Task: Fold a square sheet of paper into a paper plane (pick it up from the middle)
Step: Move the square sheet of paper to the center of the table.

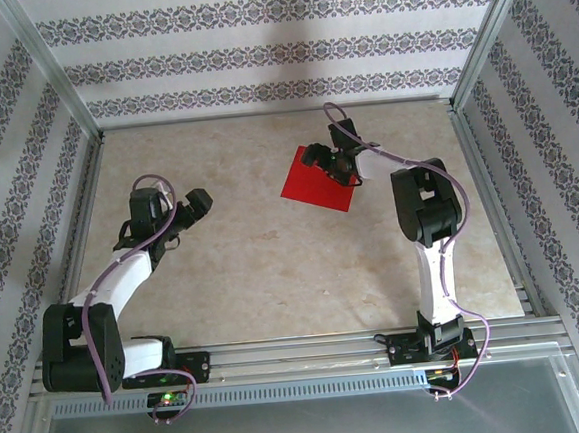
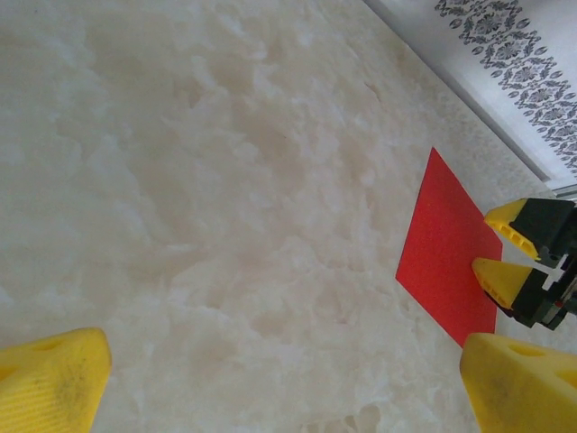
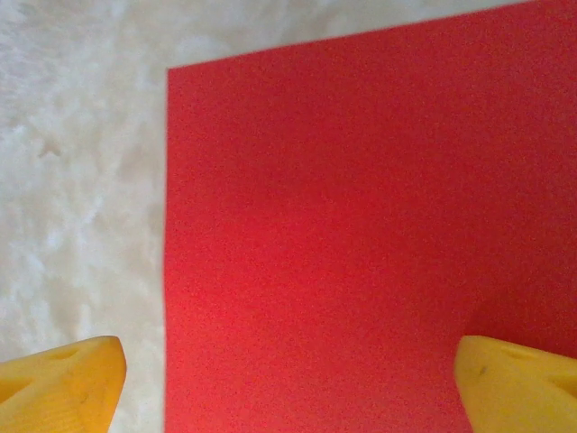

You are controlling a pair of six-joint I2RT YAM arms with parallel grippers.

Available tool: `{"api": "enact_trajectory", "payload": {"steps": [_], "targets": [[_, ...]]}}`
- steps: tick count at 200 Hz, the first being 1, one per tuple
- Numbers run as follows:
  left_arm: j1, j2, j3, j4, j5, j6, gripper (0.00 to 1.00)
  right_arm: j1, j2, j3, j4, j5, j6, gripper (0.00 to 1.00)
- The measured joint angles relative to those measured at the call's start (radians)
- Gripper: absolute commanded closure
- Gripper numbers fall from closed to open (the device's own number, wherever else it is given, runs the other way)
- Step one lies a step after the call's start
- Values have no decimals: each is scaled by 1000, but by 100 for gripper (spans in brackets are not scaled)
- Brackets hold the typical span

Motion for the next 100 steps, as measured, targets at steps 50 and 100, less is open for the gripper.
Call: {"api": "enact_trajectory", "payload": {"steps": [50,100], "targets": [[0,13,22,-27,11,1,0,68,-2,-1,-30,-47,-43,6],[0,34,47,-72,14,4,0,189,-104,-150,-28,-94,-62,6]]}}
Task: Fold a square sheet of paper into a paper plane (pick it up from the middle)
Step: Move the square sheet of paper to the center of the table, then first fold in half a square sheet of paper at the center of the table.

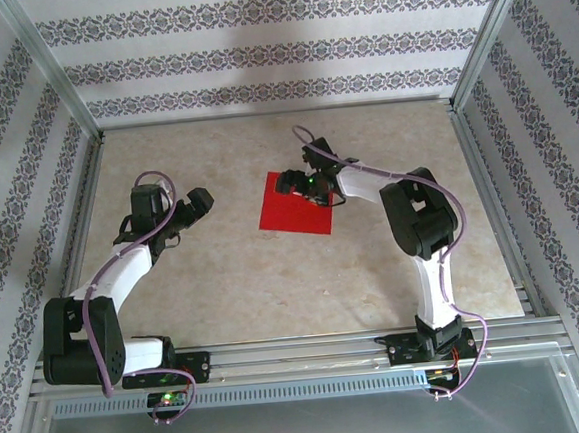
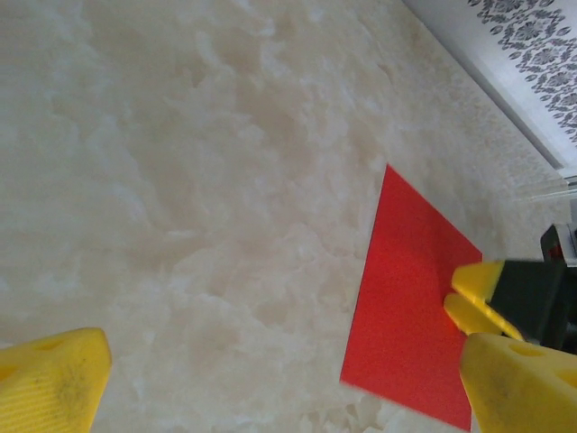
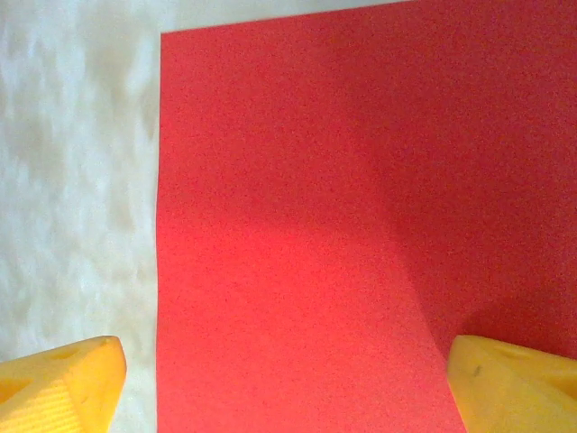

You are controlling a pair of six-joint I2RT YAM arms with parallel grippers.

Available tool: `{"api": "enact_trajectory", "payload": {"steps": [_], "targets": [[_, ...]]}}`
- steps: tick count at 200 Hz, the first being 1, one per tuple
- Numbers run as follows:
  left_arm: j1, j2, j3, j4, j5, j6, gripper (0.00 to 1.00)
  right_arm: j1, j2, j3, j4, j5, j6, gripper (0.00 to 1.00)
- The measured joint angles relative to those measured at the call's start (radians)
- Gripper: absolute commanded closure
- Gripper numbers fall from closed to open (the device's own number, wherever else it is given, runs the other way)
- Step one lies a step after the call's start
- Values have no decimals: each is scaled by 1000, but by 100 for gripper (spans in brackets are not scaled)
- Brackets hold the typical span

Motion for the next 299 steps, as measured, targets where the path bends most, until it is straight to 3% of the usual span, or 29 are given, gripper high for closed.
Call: {"api": "enact_trajectory", "payload": {"steps": [61,92,124,161,218,251,299], "targets": [[-9,42,30,-47,4,-5,0,209,-165,-227,36,26,135,6],[-36,84,79,-97,0,-12,0,222,-194,-231,43,38,188,5],[-128,104,165,-209,-51,-11,0,174,-353,-249,61,101,172,2],[-343,184,313,-375,-152,24,0,56,-582,-367,85,210,85,2],[-600,463,557,-637,-298,42,0,-183,-674,-564,19,286,-48,2],[-663,579,644,-703,-311,25,3,-249,-705,-602,12,285,-80,2],[-674,697,771,-769,-316,-4,5,-251,-706,-605,16,270,-88,2]]}}
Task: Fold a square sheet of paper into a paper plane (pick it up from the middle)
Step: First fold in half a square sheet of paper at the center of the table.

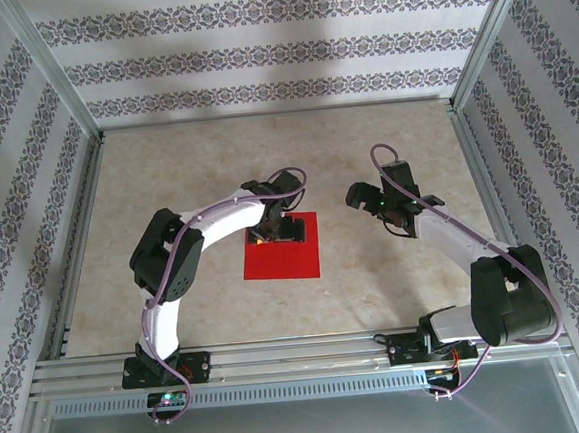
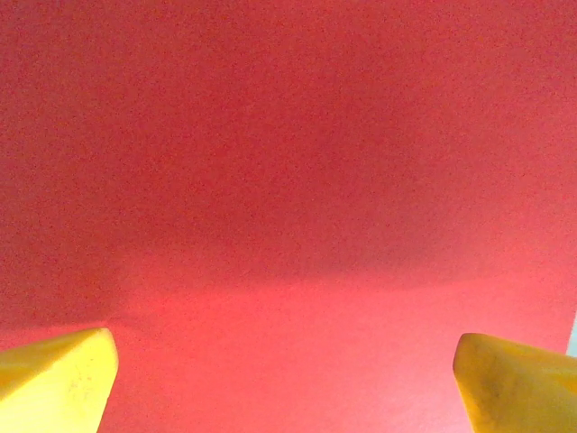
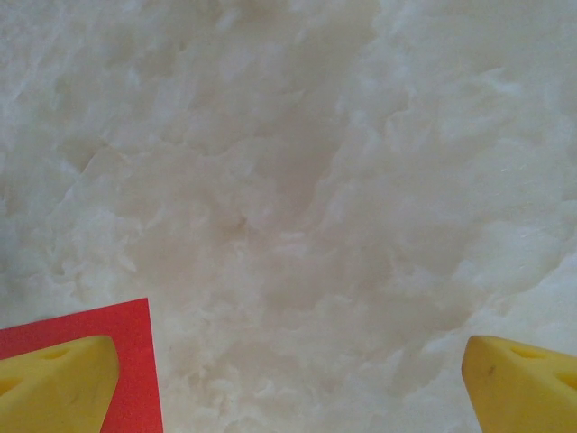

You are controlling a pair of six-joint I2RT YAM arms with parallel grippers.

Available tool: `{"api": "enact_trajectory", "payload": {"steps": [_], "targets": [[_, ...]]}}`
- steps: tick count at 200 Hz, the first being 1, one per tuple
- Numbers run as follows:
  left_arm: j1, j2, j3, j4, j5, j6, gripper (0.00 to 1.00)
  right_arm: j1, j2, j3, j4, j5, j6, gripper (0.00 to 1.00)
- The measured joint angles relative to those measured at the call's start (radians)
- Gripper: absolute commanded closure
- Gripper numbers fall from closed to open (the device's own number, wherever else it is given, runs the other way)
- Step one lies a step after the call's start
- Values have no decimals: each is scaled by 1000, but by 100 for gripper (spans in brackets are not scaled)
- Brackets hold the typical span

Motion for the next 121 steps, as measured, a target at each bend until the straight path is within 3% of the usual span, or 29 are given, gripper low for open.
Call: {"api": "enact_trajectory", "payload": {"steps": [121], "targets": [[-27,110,106,-102,-34,-51,12,0,0,-12,16,-23,0,2]]}}
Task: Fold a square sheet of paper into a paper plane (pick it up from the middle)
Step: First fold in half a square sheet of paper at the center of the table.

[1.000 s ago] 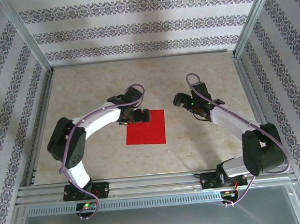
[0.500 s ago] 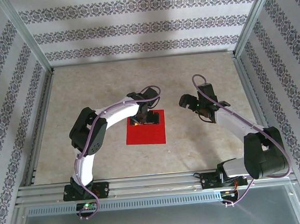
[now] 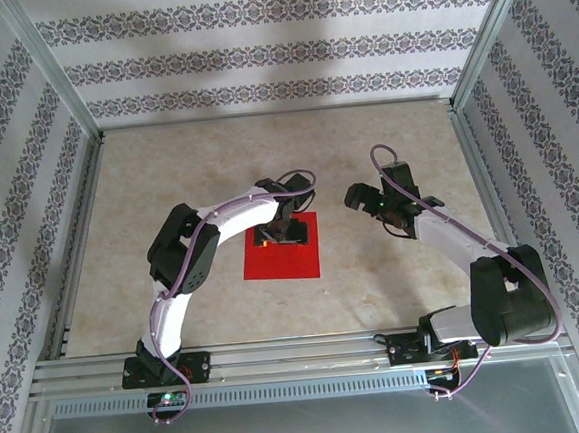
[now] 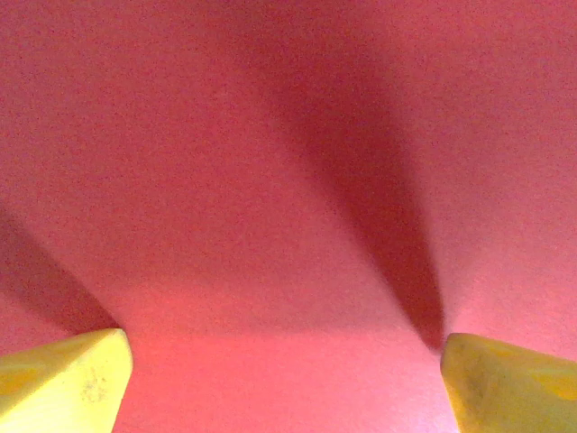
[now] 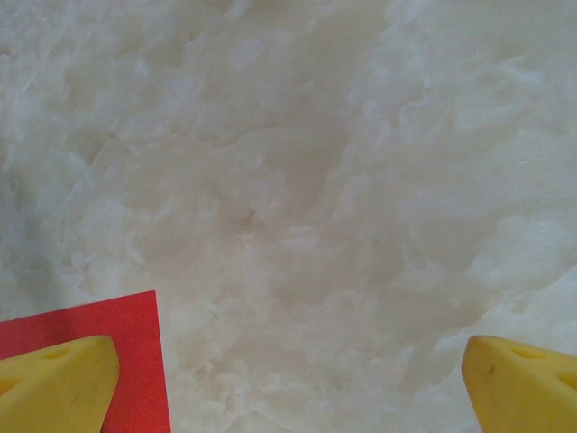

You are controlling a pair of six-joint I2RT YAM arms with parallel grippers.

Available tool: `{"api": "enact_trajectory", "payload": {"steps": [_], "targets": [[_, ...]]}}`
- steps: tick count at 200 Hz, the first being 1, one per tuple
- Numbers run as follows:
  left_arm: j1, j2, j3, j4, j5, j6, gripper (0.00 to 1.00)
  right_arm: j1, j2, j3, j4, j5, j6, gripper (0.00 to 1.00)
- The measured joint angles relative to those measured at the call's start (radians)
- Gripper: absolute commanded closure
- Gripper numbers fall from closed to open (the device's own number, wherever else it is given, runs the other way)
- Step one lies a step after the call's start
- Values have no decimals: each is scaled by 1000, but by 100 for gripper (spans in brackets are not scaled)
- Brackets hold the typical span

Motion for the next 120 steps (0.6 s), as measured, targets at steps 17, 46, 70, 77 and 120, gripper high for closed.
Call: {"api": "enact_trajectory", "payload": {"steps": [17,46,70,77,120], "targets": [[0,1,3,-2,-2,-2,13,0,0,0,0,-1,0,2],[0,3,4,-3,-3,-2,13,0,1,0,0,-8,0,2],[0,4,4,-3,-3,-3,14,0,2,0,0,-10,0,2],[0,5,4,-3,-3,-3,14,0,2,0,0,-11,0,2],[0,5,4,-3,-6,-3,17,0,2,0,0,-15,1,2]]}}
